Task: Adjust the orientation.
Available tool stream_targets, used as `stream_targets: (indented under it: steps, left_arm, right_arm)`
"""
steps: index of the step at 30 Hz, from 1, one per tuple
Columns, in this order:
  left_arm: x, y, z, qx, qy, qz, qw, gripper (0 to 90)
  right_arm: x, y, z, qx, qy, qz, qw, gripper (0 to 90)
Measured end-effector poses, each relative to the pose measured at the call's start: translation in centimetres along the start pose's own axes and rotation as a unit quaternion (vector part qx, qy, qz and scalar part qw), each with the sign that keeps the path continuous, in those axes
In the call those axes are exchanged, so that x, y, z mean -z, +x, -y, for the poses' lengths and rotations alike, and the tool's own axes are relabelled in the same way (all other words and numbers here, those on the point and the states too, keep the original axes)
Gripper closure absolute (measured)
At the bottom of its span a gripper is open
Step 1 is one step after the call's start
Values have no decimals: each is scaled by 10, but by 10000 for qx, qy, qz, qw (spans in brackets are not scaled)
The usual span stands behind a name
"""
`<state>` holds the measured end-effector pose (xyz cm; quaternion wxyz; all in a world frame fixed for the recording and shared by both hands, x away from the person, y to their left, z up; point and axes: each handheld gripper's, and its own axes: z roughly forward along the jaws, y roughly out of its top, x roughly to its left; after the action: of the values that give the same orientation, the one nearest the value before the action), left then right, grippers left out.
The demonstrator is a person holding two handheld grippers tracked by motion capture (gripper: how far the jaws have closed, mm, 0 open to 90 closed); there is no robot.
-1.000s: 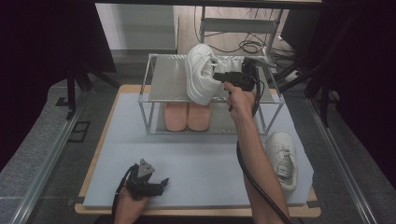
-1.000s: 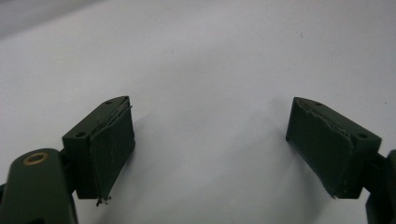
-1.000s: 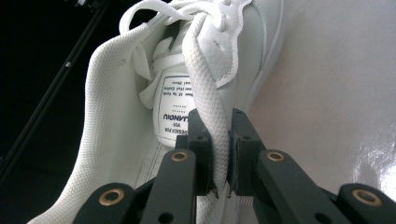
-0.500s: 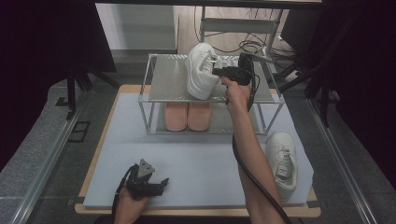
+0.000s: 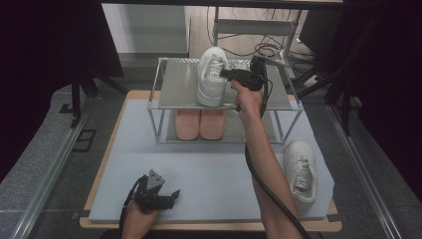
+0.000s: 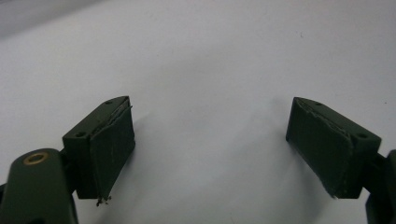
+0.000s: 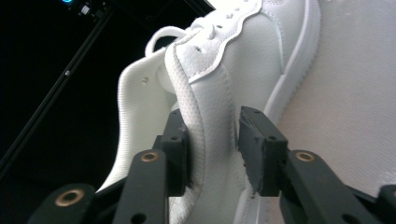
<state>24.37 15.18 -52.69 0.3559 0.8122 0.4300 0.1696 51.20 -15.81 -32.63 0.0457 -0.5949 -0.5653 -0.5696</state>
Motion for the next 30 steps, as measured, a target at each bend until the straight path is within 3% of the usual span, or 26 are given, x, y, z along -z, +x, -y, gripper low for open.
stream_targets:
  steps: [9, 17, 22, 30]
  left_arm:
    - [0, 0, 0, 2, -8, -2, 10000, 154]
    - [0, 0, 0, 2, -8, -5, 10000, 153]
    - [0, 0, 0, 7, -9, -6, 10000, 154]
    - [0, 0, 0, 9, -11, -7, 10000, 153]
  right_arm:
    - [0, 3, 3, 346, 52, -185, 9992, 504]
    - [13, 4, 1, 869, 9, -282, 9958, 440]
    - [22, 7, 3, 1310, -31, -258, 9910, 397]
    - [37, 11, 10, 2030, -31, -75, 9792, 323]
